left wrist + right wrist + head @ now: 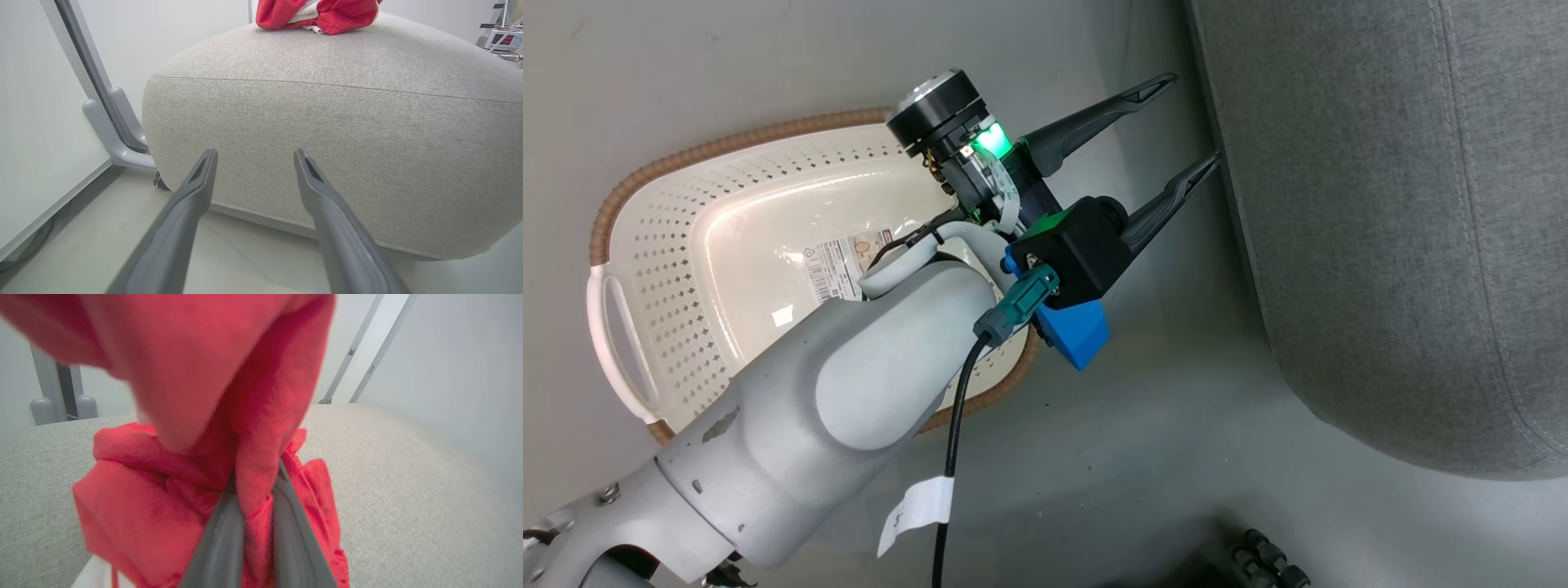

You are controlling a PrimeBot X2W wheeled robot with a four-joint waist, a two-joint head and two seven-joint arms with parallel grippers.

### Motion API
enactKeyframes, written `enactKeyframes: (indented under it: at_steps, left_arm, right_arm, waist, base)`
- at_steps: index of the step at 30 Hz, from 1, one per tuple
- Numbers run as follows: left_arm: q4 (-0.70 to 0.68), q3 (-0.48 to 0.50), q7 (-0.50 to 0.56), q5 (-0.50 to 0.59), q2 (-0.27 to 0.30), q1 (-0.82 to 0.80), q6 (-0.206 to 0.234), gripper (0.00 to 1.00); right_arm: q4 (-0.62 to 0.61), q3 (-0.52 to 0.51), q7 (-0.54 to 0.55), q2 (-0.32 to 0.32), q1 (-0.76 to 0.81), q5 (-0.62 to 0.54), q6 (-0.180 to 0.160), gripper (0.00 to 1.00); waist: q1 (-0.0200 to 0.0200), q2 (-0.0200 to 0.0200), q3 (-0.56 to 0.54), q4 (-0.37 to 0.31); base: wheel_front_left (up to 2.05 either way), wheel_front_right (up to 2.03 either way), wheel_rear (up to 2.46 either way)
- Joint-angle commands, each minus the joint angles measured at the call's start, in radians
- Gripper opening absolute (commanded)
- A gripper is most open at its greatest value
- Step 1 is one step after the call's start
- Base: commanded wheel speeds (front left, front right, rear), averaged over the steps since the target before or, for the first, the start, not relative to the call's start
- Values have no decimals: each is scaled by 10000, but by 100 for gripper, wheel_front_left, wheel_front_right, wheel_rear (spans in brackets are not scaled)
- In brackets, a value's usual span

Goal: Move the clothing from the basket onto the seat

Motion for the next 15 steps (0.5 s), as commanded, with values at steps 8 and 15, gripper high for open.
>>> enactKeyframes:
  at_steps: [8, 15]
  left_arm:
    - [94, -24, -33, -206, -98, 226, 158, 100]
    - [-136, 377, -48, -429, -122, 898, 356, 100]
  right_arm:
    - [-912, -206, -35, 281, 1294, -21, 1, 100]
    - [-2677, 33, -36, 722, 3320, -58, 1, 100]
  waist:
    - [-1, 0, -754, -86]
    - [-1, 0, -1897, -111]
  base:
    - [0, 0, 0]
    - [0, 0, 0]
